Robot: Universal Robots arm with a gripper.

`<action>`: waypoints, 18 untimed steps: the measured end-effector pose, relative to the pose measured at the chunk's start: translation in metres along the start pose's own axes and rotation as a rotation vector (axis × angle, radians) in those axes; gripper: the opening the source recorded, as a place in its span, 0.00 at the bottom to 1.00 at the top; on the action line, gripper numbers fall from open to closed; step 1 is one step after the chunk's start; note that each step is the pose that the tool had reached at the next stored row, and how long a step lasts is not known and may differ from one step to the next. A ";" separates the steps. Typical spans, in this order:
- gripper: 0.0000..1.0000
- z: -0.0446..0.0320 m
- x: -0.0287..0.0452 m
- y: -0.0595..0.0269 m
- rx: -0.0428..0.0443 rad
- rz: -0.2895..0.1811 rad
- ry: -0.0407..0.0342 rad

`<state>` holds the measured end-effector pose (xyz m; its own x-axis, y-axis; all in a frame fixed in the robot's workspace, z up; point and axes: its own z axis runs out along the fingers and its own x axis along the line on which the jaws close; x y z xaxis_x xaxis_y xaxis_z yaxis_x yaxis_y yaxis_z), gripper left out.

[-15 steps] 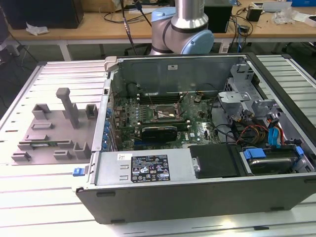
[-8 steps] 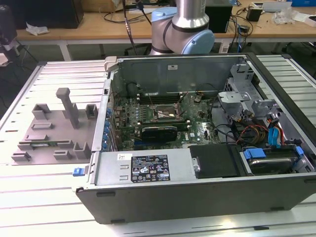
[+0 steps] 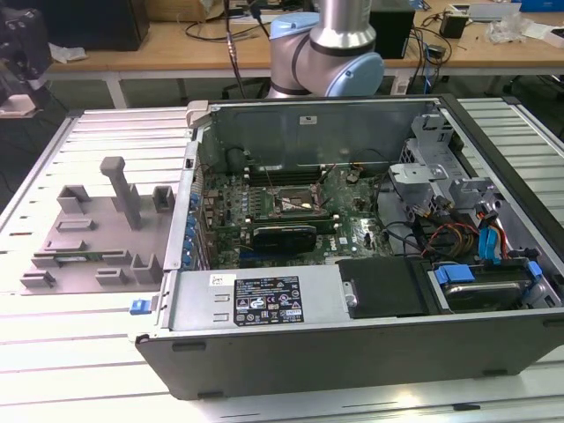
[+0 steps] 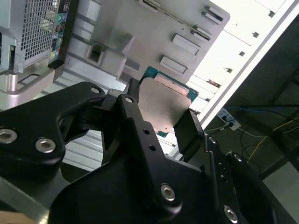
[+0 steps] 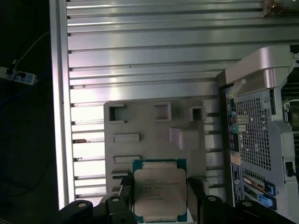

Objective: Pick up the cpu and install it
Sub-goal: 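Pick up the cpu and move it towards the insertion slot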

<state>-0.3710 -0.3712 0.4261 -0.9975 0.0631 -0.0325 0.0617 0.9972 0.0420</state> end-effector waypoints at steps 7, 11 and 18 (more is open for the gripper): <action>0.55 0.0008 -0.0200 0.0012 -0.0001 0.000 -0.0001; 0.55 0.0012 -0.0329 0.0020 0.0000 0.000 0.0000; 0.55 0.0022 -0.0614 0.0038 0.0000 0.000 0.0000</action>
<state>-0.3094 -0.3712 0.4261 -0.9975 0.0632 -0.0324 0.0618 0.9972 0.0419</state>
